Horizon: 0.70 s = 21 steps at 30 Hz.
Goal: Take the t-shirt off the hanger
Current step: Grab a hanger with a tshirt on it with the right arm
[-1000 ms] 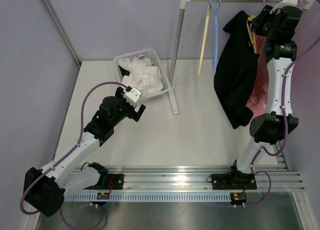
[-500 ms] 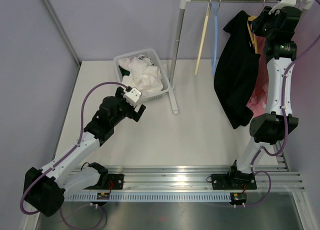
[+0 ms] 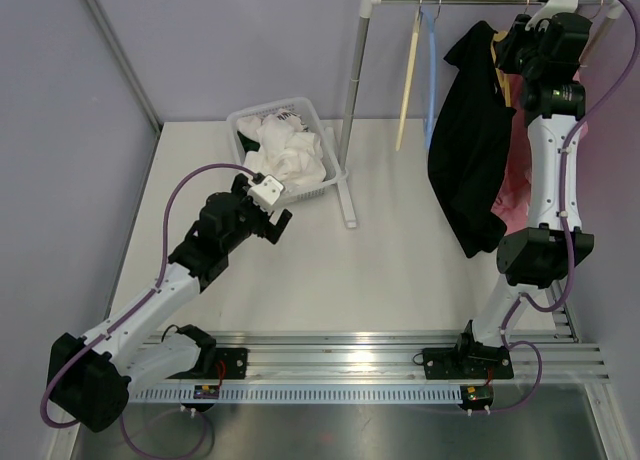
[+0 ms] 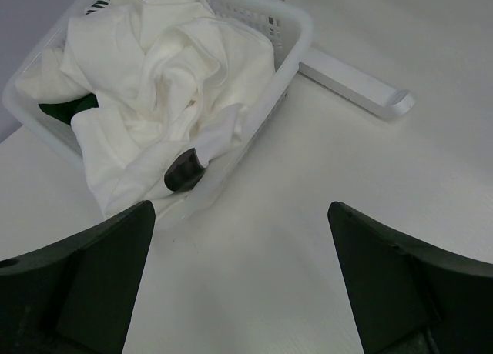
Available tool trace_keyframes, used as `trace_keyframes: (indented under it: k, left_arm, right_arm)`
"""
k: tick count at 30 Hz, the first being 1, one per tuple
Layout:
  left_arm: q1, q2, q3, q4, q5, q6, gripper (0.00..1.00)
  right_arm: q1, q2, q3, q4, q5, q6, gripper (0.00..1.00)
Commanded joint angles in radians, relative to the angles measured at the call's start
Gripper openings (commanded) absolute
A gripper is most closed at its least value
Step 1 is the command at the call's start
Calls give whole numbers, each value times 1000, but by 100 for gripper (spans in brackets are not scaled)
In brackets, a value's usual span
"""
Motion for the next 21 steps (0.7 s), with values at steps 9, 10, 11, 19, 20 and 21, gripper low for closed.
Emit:
trace_keyframes:
  k: [9,10,11,19,20,21]
  left_arm:
    - [-7,10,8,34,17,14,99]
    - [-7,10,9,35,19,13,99]
    - [-9,12,9,35,19,13,99]
    - [-11,10,9,33,19,14,99]
    - [-11,10,9,32,19,14,99]
    - [-11,12,9,33,20,14,99]
  right_arm:
    - [26,5,39,-20,107,-74,28]
    - [27,2,39,-29,120,-75,27]
    - [27,-1,39,-32,122,-78,26]
    - [38,-17,22,0,175,-72,0]
    - [39,-25,14,12,183,-69,0]
    - [45,-31,4,43,185,-69,0]
